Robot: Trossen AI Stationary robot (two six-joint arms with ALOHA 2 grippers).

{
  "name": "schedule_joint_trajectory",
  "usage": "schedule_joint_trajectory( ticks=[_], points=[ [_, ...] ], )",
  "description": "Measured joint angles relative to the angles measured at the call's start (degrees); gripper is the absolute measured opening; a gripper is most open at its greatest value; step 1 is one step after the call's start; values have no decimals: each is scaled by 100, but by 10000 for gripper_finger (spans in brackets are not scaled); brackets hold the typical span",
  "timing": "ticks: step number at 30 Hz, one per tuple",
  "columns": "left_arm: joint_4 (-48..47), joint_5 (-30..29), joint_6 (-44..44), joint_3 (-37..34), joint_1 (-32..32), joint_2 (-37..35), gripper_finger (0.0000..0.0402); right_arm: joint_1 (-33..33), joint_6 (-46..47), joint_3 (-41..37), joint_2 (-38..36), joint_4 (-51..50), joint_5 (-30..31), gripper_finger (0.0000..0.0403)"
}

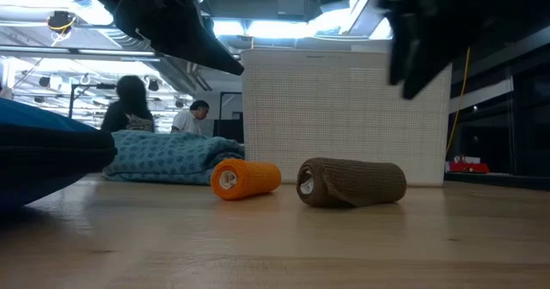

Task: Pick & place medical supplies in basket/bin
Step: Put the brown bandage into the black bin

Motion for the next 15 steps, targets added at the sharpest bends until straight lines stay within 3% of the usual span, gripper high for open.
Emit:
schedule_joint_trajectory(
  ticks=[8, 15],
  points=[
    [-350, -7, -115, 0, 0, 0, 143, -465, -2053, 0, 0, 797, -554, 240],
    [-390, -28, -337, -2, 0, 1, 143, -623, -2483, -168, 194, 1078, -959, 240]
  ],
)
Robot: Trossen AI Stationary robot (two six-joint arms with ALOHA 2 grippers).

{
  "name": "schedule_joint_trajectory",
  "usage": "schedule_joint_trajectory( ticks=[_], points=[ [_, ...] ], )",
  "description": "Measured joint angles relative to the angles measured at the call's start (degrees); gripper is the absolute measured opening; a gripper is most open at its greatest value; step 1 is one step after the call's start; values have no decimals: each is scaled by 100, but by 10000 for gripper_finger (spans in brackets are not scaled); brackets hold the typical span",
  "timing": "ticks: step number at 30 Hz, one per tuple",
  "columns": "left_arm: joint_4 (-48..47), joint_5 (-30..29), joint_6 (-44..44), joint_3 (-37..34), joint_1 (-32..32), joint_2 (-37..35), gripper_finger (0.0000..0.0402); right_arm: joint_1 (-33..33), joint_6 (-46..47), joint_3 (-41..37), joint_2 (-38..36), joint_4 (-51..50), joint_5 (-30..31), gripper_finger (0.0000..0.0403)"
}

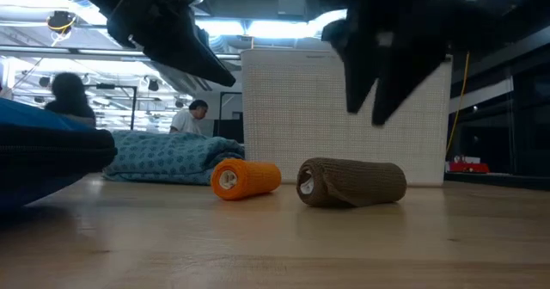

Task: Pick & place medical supplies in basket/bin
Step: Put the brown bandage into the black bin

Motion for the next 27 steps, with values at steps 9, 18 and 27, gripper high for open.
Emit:
schedule_joint_trajectory(
  ticks=[9, 18, 27],
  points=[
    [-210, -308, -116, -2, -210, 0, 143, -30, -245, -289, 583, 433, -284, 240],
    [-242, -286, -99, -2, -190, 0, 143, -195, -278, -299, 809, 1041, -354, 239],
    [-243, -284, -5, -2, -190, -1, 143, -154, 347, -299, 802, 956, -634, 128]
  ],
)
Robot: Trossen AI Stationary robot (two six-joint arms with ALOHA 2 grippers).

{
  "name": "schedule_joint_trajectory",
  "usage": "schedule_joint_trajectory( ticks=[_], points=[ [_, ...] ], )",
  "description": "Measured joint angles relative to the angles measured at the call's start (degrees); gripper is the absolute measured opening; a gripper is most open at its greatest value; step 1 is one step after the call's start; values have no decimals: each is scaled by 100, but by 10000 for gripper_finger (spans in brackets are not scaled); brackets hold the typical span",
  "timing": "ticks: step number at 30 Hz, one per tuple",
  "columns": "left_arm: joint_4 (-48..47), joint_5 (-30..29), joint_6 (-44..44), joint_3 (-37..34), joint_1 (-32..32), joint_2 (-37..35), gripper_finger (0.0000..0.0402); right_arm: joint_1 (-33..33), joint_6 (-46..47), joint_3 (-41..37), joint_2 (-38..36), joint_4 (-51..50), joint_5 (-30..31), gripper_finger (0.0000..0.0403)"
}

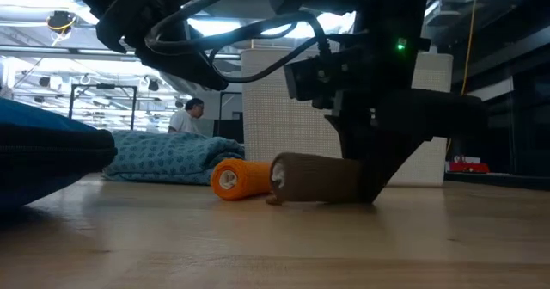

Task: Pick & place medical supplies in basket/bin
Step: Put the brown bandage into the black bin

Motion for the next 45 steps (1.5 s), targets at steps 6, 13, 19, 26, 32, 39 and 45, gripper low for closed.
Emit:
schedule_joint_trajectory(
  ticks=[6, 13, 19, 26, 32, 39, 45],
  points=[
    [57, -4, 301, 0, 2, 0, 143, 98, 618, -5, -100, -356, -134, 59],
    [435, 2, 689, 0, 10, 1, 143, 227, 1555, 447, -523, -1447, 70, 61],
    [719, 226, 1113, 4, 206, 0, 143, 422, 2770, 1131, -989, -2281, 502, 73],
    [944, 630, 1394, 4, 611, 0, 143, 694, 5389, 1447, -1400, -2899, 368, 67],
    [984, 979, 1410, 4, 853, -1, 143, 1075, 6991, 1447, -1445, -3394, -373, 73],
    [984, 1073, 1371, 4, 887, 1, 143, 1705, 8686, 1447, -1445, -3375, -1013, 74],
    [981, 1175, 1228, 4, 887, 1, 143, 2457, 10234, 1445, -1412, -3379, -1285, 75]
  ],
)
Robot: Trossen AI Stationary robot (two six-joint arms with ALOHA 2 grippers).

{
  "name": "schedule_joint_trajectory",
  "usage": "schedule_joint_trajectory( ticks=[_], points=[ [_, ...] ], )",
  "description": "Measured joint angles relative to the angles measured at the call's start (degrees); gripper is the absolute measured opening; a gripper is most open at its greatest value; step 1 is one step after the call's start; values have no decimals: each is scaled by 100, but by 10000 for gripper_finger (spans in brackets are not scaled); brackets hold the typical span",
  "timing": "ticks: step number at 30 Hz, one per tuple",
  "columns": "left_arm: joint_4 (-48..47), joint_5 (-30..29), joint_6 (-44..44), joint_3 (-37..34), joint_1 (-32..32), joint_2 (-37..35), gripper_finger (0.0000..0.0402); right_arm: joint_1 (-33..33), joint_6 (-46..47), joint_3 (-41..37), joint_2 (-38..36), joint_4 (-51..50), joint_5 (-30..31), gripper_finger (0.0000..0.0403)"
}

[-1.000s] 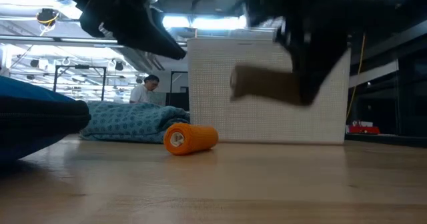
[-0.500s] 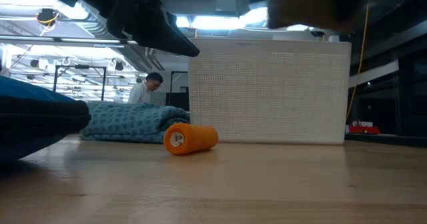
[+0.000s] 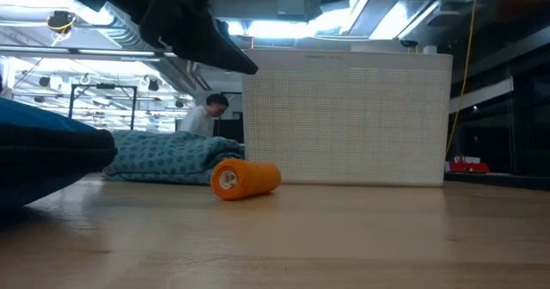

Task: Pick & place medical supplies in basket/bin
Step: Put the brown bandage into the black bin

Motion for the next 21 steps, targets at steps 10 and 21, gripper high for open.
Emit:
schedule_joint_trajectory(
  ticks=[10, 21],
  points=[
    [0, 257, -227, 0, -17, -2, 143, 841, 1619, -374, 26, 574, 113, 74],
    [-35, 259, -227, 0, -185, 1, 143, 854, 1651, -1258, 33, 1359, -140, 75]
  ],
)
